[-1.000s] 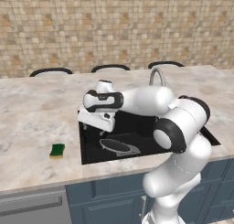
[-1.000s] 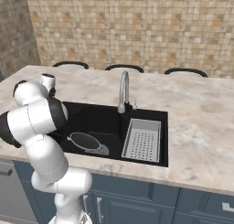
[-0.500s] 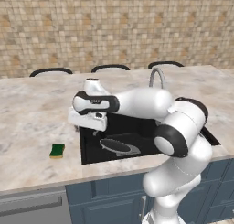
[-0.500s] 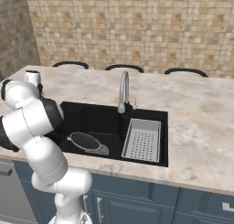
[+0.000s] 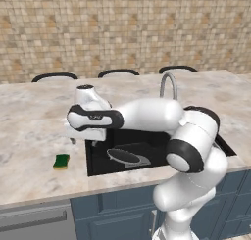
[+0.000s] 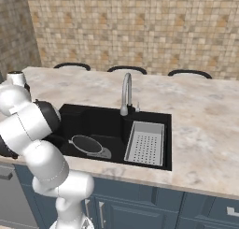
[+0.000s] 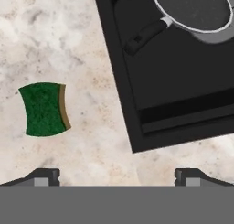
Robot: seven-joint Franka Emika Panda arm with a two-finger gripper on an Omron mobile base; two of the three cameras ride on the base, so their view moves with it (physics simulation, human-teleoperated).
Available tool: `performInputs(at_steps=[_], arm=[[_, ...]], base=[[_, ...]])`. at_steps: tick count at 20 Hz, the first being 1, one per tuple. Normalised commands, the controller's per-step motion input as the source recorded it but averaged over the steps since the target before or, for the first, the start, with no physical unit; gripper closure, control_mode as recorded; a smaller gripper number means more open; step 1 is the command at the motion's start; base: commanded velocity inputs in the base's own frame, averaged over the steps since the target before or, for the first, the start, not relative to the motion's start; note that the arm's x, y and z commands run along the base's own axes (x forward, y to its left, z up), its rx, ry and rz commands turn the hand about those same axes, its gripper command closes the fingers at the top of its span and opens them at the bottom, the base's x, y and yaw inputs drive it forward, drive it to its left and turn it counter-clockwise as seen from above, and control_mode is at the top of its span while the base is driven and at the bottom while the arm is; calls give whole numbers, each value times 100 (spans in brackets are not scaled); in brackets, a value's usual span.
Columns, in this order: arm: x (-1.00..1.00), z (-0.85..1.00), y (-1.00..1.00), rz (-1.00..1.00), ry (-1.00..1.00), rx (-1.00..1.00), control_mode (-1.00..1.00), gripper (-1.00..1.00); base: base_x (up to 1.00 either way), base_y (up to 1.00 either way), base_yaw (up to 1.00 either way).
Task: Pick the pan and sponge and place them into the sink. Then turn on the water.
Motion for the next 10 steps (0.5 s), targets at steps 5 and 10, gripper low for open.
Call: performInputs(at_steps=[5, 10], arm=[[-24, 20, 11, 9, -8, -2, -100, -100], [-13, 7, 25, 4, -1, 0, -100, -100]], base=[[0, 0, 0], [0, 0, 0]])
